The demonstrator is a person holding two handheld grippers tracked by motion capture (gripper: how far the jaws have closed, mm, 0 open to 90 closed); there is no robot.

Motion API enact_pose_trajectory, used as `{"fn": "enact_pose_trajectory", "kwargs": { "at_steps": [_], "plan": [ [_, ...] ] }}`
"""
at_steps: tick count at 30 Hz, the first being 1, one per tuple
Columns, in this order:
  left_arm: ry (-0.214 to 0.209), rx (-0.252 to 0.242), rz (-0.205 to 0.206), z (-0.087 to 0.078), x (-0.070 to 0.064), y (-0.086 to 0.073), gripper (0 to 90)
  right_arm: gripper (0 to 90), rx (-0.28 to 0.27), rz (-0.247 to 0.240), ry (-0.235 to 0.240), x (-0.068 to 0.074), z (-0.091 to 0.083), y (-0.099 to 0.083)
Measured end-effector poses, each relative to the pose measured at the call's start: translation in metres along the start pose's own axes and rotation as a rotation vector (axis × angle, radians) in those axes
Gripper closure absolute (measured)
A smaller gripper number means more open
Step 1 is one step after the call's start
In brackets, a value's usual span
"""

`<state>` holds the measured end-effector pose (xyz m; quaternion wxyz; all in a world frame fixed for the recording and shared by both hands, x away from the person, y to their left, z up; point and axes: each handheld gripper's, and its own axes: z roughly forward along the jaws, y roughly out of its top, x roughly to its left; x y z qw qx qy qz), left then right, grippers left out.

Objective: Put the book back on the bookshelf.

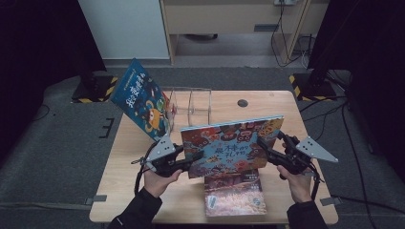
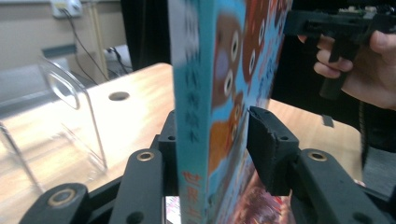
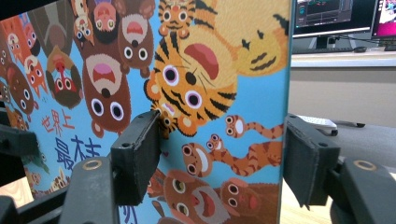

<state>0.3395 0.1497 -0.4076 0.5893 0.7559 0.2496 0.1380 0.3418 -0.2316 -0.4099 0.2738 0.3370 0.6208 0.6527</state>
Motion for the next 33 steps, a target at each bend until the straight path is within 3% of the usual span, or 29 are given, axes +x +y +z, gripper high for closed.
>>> {"fn": "enact_pose_trajectory", "kwargs": {
  "at_steps": [5, 23, 33],
  "plan": [
    [-0.006, 0.041, 0.008, 0.008, 0.002, -0.006, 59.9, 33.2, 0.022, -0.008, -0.003, 0.0, 0.003, -0.004],
    [-0.054, 0.041, -0.014, 0.011, 0.008, -0.011, 63.3, 30.5, 0.061, -0.045, -0.015, 0.0, 0.007, -0.01],
    [-0.095, 0.061, 0.028, 0.009, 0.002, -0.008, 70.3, 26.4, 0.065, -0.051, -0.012, 0.0, 0.009, -0.013]
  ]
}}
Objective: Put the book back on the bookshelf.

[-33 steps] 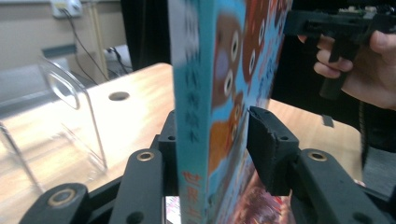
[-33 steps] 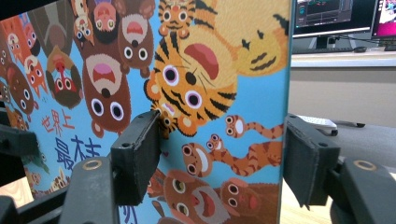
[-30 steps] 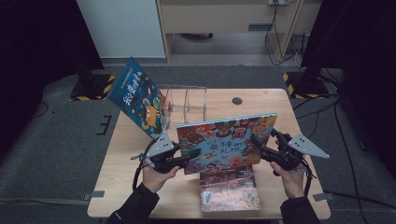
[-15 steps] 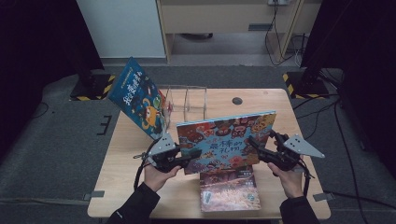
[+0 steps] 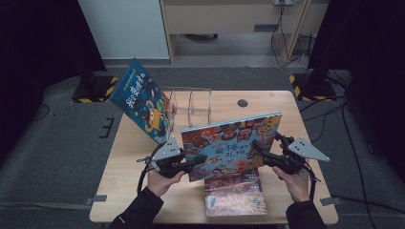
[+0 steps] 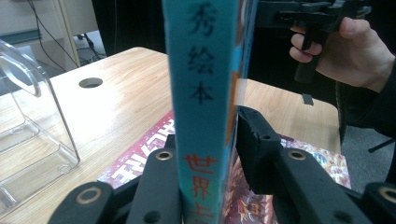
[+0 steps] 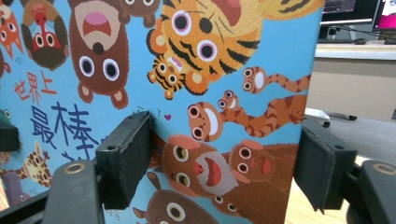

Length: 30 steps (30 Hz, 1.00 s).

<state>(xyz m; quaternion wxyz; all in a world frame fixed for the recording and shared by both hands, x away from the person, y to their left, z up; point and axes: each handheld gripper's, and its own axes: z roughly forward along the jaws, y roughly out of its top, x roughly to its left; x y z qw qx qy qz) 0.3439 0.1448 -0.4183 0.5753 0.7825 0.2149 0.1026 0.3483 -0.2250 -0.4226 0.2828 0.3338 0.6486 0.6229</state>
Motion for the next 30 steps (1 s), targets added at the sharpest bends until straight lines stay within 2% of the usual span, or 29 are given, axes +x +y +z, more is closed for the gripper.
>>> {"fn": "enact_pose_trajectory", "kwargs": {
  "at_steps": [16, 30],
  "plan": [
    [-0.066, 0.021, 0.002, -0.0024, -0.006, 0.0008, 77.6, 22.9, 0.005, 0.005, 0.003, -0.0003, 0.0034, -0.0033],
    [-0.085, 0.04, -0.002, -0.0031, -0.0073, 0.0019, 79.9, 22.5, 0.018, 0.003, -0.005, 0.0001, 0.0054, -0.0051]
  ]
}}
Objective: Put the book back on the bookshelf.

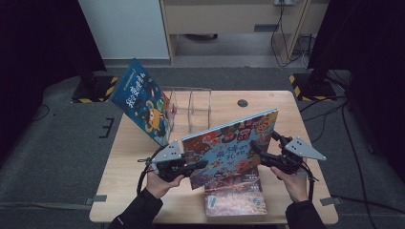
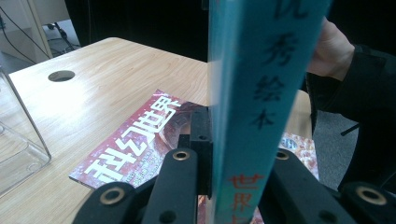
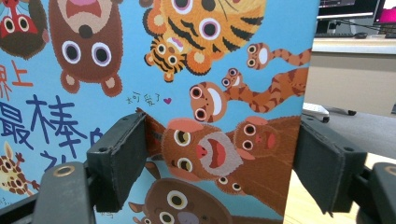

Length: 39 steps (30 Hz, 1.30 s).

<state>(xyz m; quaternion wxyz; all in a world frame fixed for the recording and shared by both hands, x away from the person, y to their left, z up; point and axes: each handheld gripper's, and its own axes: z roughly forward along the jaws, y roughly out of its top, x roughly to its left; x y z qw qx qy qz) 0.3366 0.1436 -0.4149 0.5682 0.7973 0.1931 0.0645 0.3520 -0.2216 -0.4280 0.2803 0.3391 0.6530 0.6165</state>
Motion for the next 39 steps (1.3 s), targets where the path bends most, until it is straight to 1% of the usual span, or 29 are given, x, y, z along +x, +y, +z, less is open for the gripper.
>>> {"fn": "enact_pose_trajectory", "kwargs": {
  "at_steps": [7, 12, 17, 18, 22, 27, 33, 36, 39],
  "plan": [
    [0.005, -0.002, -0.016, 0.0, 0.0, 0.0, 80.1, 22.1, 0.037, -0.003, -0.005, -0.001, 0.003, -0.004],
    [0.006, 0.004, -0.023, 0.0, 0.001, 0.001, 80.1, 21.7, 0.056, 0.021, 0.003, -0.004, 0.005, -0.01],
    [0.006, 0.003, -0.036, 0.0, 0.003, 0.0, 80.1, 20.9, 0.078, 0.031, 0.005, -0.006, 0.007, -0.014],
    [0.007, 0.002, -0.036, 0.0, 0.002, 0.0, 80.0, 20.8, 0.085, 0.026, 0.0, -0.006, 0.007, -0.015],
    [0.011, 0.01, -0.027, 0.0, 0.001, 0.002, 80.0, 19.5, 0.094, 0.043, 0.006, -0.008, 0.008, -0.016],
    [0.013, 0.014, -0.017, 0.0, -0.001, 0.002, 80.0, 18.6, 0.099, 0.049, 0.018, -0.009, 0.007, -0.015],
    [0.013, 0.015, -0.012, 0.0, -0.001, 0.002, 79.9, 18.5, 0.103, 0.065, 0.042, -0.01, 0.008, -0.017],
    [0.017, 0.016, -0.007, 0.0, -0.002, 0.002, 79.6, 19.0, 0.107, 0.064, 0.059, -0.009, 0.01, -0.018],
    [0.02, 0.016, -0.004, 0.0, -0.002, 0.002, 79.4, 19.3, 0.103, 0.06, 0.056, -0.009, 0.01, -0.019]
  ]
}}
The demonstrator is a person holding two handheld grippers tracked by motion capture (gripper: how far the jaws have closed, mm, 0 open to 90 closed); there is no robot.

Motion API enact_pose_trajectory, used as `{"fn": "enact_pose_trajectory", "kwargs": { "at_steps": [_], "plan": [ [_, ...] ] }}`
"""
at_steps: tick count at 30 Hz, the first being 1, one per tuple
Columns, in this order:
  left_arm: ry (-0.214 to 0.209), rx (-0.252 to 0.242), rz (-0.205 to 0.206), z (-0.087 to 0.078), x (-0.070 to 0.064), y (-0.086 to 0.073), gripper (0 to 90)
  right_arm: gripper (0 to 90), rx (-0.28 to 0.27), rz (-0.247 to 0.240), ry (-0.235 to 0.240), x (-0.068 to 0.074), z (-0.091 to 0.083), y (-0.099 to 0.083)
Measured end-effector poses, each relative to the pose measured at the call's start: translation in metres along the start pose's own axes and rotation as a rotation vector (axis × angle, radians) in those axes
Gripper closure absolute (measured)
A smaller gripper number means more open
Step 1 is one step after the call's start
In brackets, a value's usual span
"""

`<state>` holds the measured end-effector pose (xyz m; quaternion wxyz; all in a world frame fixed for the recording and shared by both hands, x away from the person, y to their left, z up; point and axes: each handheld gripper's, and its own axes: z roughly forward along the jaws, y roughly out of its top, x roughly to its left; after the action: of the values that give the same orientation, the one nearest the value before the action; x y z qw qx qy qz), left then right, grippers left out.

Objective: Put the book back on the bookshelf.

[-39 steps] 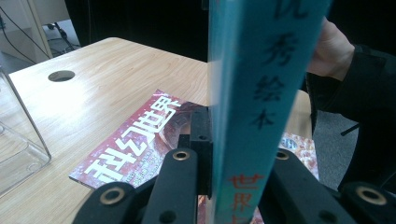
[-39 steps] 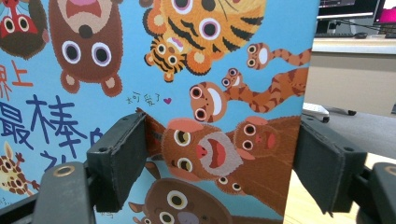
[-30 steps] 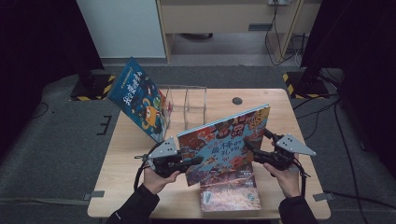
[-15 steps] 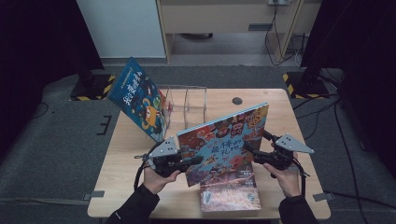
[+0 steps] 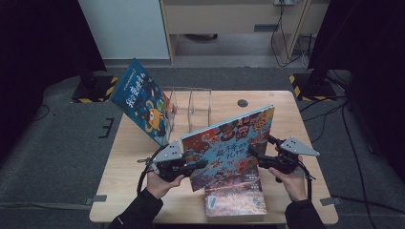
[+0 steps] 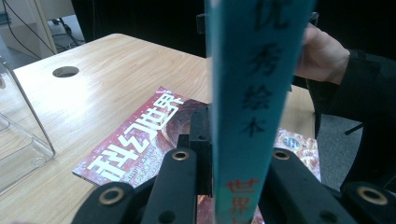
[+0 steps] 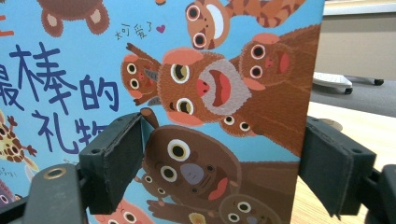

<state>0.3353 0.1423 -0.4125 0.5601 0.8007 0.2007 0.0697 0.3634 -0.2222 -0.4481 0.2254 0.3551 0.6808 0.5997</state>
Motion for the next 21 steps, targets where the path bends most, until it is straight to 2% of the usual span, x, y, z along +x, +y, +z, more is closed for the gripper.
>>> {"fn": "enact_pose_trajectory", "kwargs": {
  "at_steps": [7, 13, 17, 21],
  "plan": [
    [0.002, -0.024, 0.003, -0.002, 0.0, 0.002, 78.6, 26.6, 0.003, -0.023, 0.003, 0.0, -0.005, 0.001],
    [-0.008, -0.036, 0.003, -0.004, 0.001, 0.001, 77.3, 35.2, 0.008, -0.043, 0.0, 0.002, -0.019, -0.001],
    [-0.034, -0.033, 0.027, -0.005, -0.002, 0.002, 77.7, 34.1, 0.008, -0.056, 0.01, 0.005, -0.026, -0.002],
    [-0.05, -0.023, 0.054, -0.005, -0.006, 0.002, 79.6, 29.1, -0.002, -0.045, 0.032, 0.004, -0.025, -0.002]
  ]
}}
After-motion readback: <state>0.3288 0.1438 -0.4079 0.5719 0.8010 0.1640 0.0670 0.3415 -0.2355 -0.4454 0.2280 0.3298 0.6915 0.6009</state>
